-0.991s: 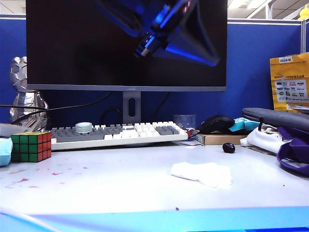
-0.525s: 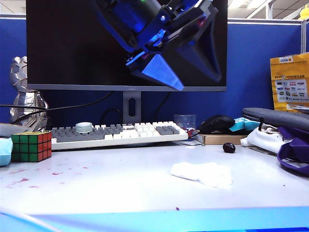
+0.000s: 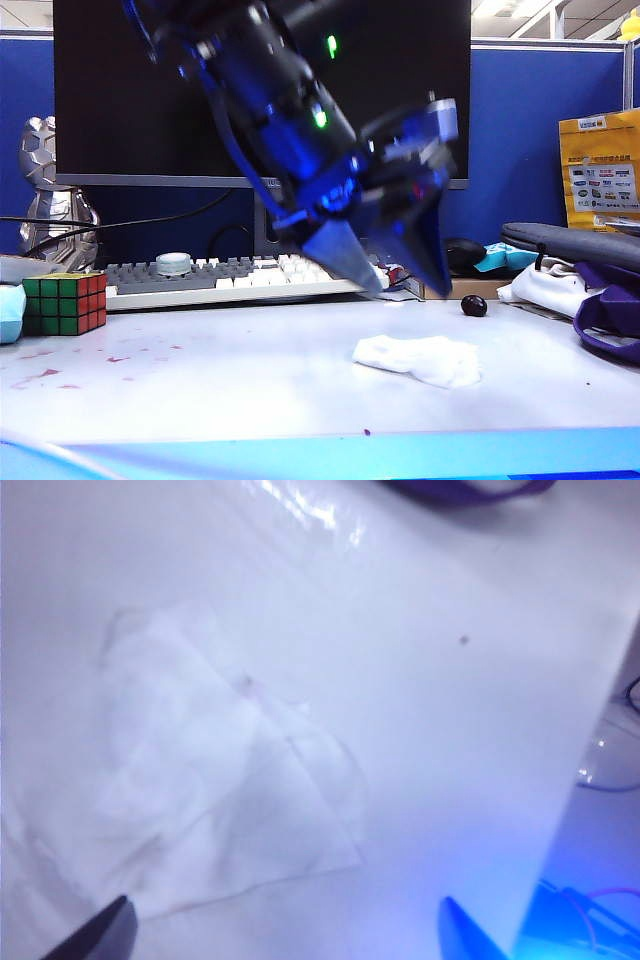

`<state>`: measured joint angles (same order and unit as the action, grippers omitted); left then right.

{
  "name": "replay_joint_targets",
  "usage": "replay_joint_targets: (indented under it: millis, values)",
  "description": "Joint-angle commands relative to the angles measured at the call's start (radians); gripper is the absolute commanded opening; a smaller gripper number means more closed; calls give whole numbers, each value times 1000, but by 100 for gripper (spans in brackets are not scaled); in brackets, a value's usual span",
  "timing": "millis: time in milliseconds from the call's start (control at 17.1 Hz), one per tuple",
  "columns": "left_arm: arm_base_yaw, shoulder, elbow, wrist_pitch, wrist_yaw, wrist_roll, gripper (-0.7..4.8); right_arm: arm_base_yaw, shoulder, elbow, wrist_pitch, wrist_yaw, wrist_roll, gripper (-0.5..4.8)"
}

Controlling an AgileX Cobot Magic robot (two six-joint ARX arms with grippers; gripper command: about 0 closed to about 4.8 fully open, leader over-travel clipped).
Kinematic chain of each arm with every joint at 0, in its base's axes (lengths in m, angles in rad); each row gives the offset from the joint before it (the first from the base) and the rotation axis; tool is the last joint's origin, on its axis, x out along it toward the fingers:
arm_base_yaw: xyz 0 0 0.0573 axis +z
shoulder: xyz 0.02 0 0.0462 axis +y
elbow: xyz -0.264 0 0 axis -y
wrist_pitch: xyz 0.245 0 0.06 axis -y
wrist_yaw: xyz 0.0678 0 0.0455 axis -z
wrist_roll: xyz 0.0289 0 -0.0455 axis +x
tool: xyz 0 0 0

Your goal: Use the wet wipes on the table to wipe the cherry juice off the table, then put the wipes back on the table.

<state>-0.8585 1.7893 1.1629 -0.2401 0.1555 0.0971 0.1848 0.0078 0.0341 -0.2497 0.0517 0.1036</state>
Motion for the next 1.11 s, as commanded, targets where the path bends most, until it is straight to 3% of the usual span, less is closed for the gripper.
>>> replay_joint_targets:
  millis: [58, 233, 467, 700, 1108]
  values:
    - [-3, 12, 29, 61, 2, 0, 398, 0, 0, -2, 8, -2, -2, 0]
    - [-3, 80, 167, 45, 6, 0, 397, 0, 0, -2, 9, -2, -2, 0]
    - [-4, 137, 293, -130, -8, 1, 395, 0, 0, -2, 8, -2, -2, 0]
    - [-4, 137, 304, -262, -65, 2, 395, 0, 0, -2, 8, -2, -2, 0]
    - [-4, 209, 304, -251, -34, 11, 394, 0, 0, -2, 8, -2, -2, 0]
